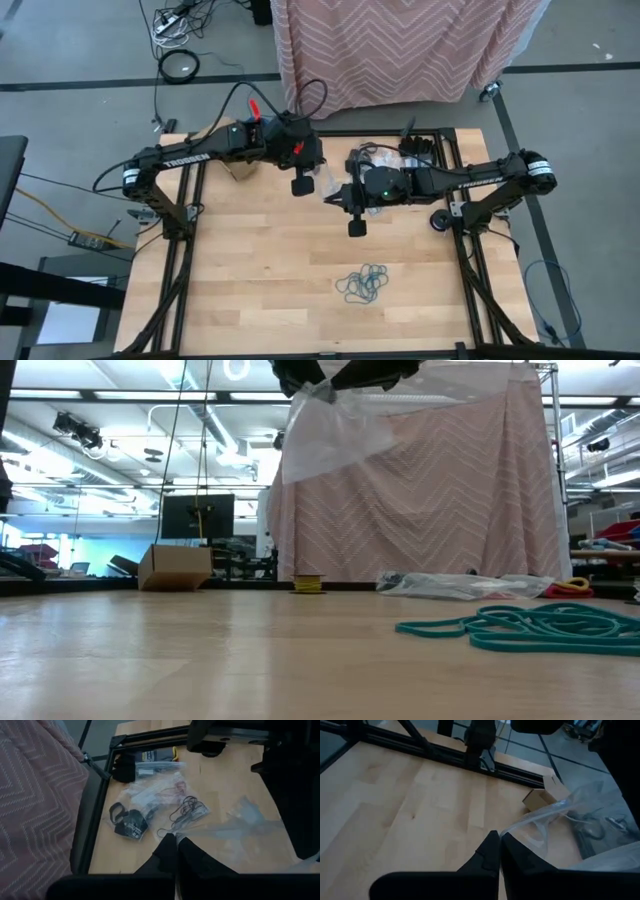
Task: Sort rubber bands
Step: Open the transparent zip bag
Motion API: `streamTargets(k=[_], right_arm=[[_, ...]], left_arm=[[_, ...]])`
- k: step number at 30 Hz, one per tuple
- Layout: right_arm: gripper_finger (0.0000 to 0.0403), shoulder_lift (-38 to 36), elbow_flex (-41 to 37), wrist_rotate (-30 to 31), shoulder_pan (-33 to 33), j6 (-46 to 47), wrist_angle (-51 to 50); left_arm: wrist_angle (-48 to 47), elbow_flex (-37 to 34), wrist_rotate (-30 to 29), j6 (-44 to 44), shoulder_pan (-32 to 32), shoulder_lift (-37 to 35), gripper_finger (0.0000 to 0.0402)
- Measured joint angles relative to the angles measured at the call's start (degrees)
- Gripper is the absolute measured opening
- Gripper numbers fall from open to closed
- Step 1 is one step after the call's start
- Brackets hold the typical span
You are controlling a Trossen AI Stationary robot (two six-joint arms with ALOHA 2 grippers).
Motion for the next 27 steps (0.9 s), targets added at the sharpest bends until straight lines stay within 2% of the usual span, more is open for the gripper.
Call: streamTargets(k=[10,14,18,23,27], right_arm=[[0.0000,-0.02,0.00,-2.14,-0.04,1.09,-0.06],[0.0000,-0.02,0.00,-3.42,-0.26,2.20,-0.07],[0.0000,-0.02,-0.04,-3.11,-0.23,3.29,0.00],[0.0000,-0.02,-0.09,-3.21,-0.20,3.32,0.19],[0.0000,-0.02,-0.09,-2.98,-0.15,3.54,0.32]], left_arm=[[0.00,-0.04,0.31,0.21,0.60,0.00,0.0005],[0.12,-0.04,4.80,1.25,0.67,0.00,0.0011],[0.23,-0.04,7.10,4.20,-0.10,0.00,0.0037],[0.34,-0.04,3.42,4.23,-0.97,-0.02,0.0067],[0.16,-0.04,2.05,3.19,-0.95,-0.02,0.0038]])
